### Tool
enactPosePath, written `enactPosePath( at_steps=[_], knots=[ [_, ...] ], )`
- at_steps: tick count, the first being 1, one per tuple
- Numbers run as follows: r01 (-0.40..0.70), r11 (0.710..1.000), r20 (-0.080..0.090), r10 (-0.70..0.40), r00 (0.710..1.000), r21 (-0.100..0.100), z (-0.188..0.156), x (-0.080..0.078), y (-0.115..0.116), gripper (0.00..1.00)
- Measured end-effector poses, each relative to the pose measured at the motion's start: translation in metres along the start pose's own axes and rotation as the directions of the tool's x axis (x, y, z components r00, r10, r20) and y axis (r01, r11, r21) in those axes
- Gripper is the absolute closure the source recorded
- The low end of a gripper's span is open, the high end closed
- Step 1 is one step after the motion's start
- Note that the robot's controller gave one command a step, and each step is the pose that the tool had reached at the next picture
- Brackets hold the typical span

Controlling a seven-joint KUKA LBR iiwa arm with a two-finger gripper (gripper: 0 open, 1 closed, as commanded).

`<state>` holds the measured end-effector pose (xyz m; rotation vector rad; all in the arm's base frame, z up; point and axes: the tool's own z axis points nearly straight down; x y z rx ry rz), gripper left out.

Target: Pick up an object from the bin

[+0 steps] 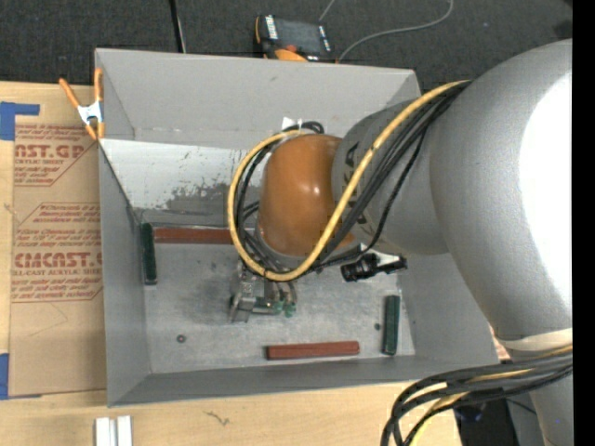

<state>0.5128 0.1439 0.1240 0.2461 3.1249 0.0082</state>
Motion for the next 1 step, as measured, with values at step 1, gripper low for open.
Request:
enactPosePath(
  at_steps=[1],
  knots=[
    [0.014, 1.0, 0.002, -0.014, 1.0, 0.002, -0.1163, 0.0002, -0.0176, 1.0]
  ],
)
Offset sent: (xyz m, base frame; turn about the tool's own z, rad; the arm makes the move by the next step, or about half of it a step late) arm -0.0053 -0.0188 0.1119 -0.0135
